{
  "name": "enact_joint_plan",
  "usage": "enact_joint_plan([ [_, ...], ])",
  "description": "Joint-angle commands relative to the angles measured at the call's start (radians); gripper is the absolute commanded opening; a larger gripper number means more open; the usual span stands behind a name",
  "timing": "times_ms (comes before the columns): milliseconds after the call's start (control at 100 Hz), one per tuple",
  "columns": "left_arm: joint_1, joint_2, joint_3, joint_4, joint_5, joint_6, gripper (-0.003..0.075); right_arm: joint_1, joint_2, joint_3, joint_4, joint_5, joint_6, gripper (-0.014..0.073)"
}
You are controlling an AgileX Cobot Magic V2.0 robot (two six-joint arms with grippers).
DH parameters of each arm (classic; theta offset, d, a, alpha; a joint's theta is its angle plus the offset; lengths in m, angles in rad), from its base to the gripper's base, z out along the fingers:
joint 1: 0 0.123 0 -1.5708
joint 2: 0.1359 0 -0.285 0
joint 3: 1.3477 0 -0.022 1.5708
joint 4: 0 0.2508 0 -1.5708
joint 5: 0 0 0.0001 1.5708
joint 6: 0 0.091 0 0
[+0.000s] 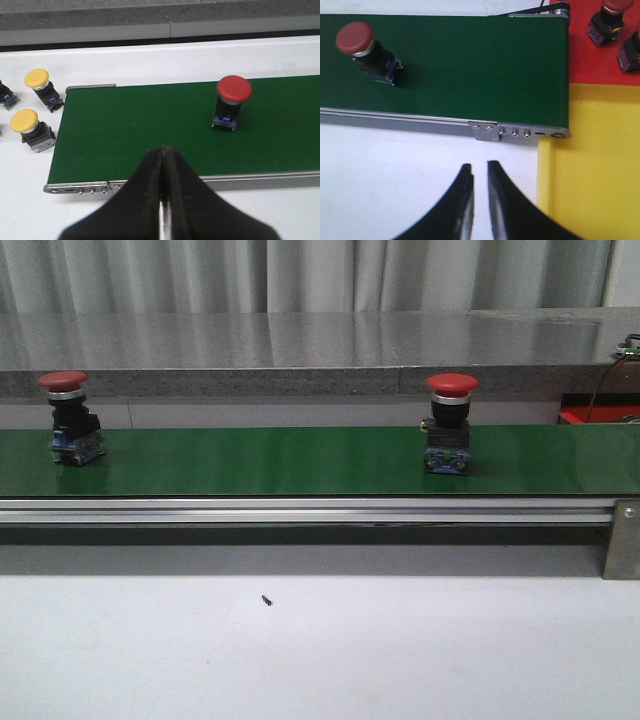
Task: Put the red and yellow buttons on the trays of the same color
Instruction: 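Grasp the leading red button at the belt's end with the right gripper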
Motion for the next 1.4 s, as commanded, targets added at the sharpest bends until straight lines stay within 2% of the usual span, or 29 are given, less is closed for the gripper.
enact_joint_plan([
  [0,-0.007,0.015,-0.028,-0.023,-0.06,0.0,-0.002,0.0,-0.007,-0.026,0.028,-0.059,-0.009,0.0338],
  [50,-0.007,0.027,-0.028,-0.023,-0.06,0.0,-0.0019,0.0,-0.005,-0.027,0.03,-0.063,-0.017,0.0496],
  [80,-0.007,0.033,-0.028,-0.023,-0.06,0.0,-0.002,0.0,0.001,-0.032,0.032,-0.062,-0.025,0.0559],
  [150,-0.007,0.055,-0.028,-0.023,-0.06,0.0,-0.002,0.001,0.032,-0.061,0.041,-0.04,-0.036,0.064],
  [360,-0.007,0.102,-0.028,-0.09,-0.069,0.0,-0.002,0.049,0.206,-0.222,0.053,0.032,-0.058,0.0643],
  [740,-0.007,0.097,-0.028,-0.109,-0.046,0.0,-0.002,0.231,0.547,-0.478,0.002,0.055,-0.075,0.0643],
  [1090,-0.007,0.097,-0.028,-0.109,-0.042,0.002,-0.002,0.241,0.763,-0.589,-0.036,0.045,-0.075,0.0643],
  [1140,-0.007,0.097,-0.028,-0.109,-0.042,0.002,-0.002,0.241,0.787,-0.599,-0.036,0.046,-0.075,0.0627],
  [1210,-0.007,0.097,-0.028,-0.109,-0.042,0.002,-0.002,0.241,0.812,-0.606,-0.036,0.049,-0.075,0.0544],
  [1330,-0.007,0.097,-0.028,-0.109,-0.042,0.002,-0.002,0.24,0.826,-0.606,-0.036,0.081,-0.057,0.0279],
  [1390,-0.007,0.097,-0.028,-0.109,-0.042,0.002,-0.002,0.238,0.824,-0.614,-0.036,0.103,-0.055,0.0211],
])
